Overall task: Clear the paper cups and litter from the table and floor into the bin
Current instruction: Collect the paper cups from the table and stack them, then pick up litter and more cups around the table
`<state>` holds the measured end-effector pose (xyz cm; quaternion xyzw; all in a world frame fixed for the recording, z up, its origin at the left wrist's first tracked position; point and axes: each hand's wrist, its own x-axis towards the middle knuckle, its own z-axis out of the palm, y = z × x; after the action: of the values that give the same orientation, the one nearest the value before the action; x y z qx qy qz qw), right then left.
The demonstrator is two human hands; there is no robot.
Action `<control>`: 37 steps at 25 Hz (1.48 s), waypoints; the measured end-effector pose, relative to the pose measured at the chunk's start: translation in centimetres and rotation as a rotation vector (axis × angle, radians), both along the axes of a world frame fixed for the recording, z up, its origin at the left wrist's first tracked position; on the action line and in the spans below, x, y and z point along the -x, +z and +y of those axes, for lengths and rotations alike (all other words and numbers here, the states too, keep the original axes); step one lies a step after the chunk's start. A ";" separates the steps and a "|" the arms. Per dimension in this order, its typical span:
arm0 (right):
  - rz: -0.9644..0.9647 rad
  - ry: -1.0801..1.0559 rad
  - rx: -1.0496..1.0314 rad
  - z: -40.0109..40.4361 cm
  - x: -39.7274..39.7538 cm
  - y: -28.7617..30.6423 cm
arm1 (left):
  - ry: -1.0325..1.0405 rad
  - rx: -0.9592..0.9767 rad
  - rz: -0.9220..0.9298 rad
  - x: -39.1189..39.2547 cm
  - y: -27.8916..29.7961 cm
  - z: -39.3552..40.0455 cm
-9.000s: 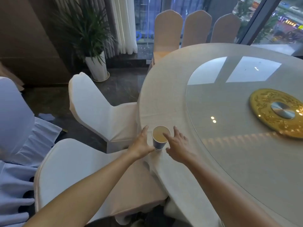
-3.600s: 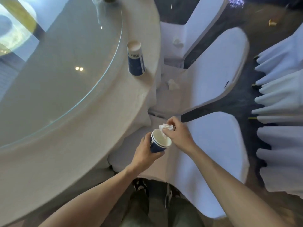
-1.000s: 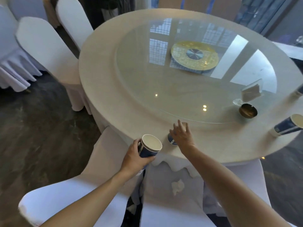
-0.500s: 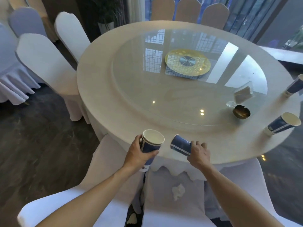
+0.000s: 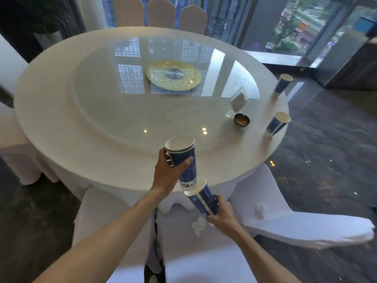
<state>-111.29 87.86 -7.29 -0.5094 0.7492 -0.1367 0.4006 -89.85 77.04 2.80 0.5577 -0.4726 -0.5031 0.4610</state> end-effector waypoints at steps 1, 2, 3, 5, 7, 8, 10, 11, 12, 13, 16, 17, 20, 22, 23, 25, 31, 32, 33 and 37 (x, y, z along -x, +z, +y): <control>-0.035 -0.018 0.018 0.3 -0.5 0.4 | -0.028 -0.014 0.010 0.5 -0.4 0.2; -0.059 -0.047 0.032 0.7 -0.9 0.8 | -0.060 -0.032 0.014 1.1 -0.8 0.6; -0.070 -0.069 0.045 1.1 -1.2 1.0 | -0.086 -0.045 0.011 1.6 -1.2 1.1; -0.098 -0.089 0.065 1.7 -1.5 1.5 | -0.127 -0.072 0.020 2.1 -2.2 2.2; -0.167 -0.120 0.068 2.2 -2.1 2.1 | -0.171 -0.109 0.021 2.2 -3.2 2.9; -0.204 -0.142 0.064 2.4 -2.5 2.3 | -0.190 -0.119 0.013 2.1 -3.6 3.3; -0.258 -0.170 0.057 2.7 -2.9 2.6 | -0.220 -0.140 0.001 2.0 -4.4 4.0; -0.277 -0.172 0.052 2.8 -3.0 2.7 | -0.236 -0.149 -0.009 2.0 -4.8 4.3; -0.296 -0.168 0.047 2.8 -2.9 2.7 | -0.255 -0.163 -0.024 2.1 -4.9 4.7; -0.311 -0.153 0.039 2.8 -2.8 2.8 | -0.277 -0.175 -0.039 2.2 -5.1 5.1; -0.345 -0.107 0.037 2.3 -2.1 2.8 | -0.315 -0.188 -0.085 2.7 -5.7 5.6; -0.356 -0.087 0.038 1.9 -1.8 2.8 | -0.307 -0.192 -0.094 2.9 -5.9 5.6; -0.370 0.027 0.024 0.9 -0.2 2.7 | -0.216 -0.196 -0.121 4.6 -6.0 5.8; -0.341 0.118 -0.017 0.1 1.6 2.5 | -0.119 -0.189 -0.116 6.0 -6.3 6.2; -0.311 0.156 -0.031 -0.2 2.4 2.3 | -0.070 -0.176 -0.121 6.4 -6.5 6.5; -0.223 0.232 -0.045 -1.1 4.1 1.7 | 0.033 -0.155 -0.166 7.0 -7.0 7.2; 0.126 0.545 -0.052 -4.9 7.4 -3.9 | 0.179 -0.197 -0.316 5.2 -11.3 10.0; 0.169 0.593 -0.073 -5.4 7.3 -5.9 | 0.182 -0.213 -0.341 4.8 -12.8 10.1; 0.205 0.628 -0.101 -5.5 7.0 -8.0 | 0.183 -0.228 -0.366 4.6 -14.4 10.4; 0.224 0.670 -0.223 -6.2 5.7 -15.7 | 0.078 -0.241 -0.423 4.5 -19.8 8.7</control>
<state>-117.04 81.65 -22.99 -0.6914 0.5904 0.1412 0.3918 -94.33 85.75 -16.97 0.7193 -0.4732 -0.4100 0.3009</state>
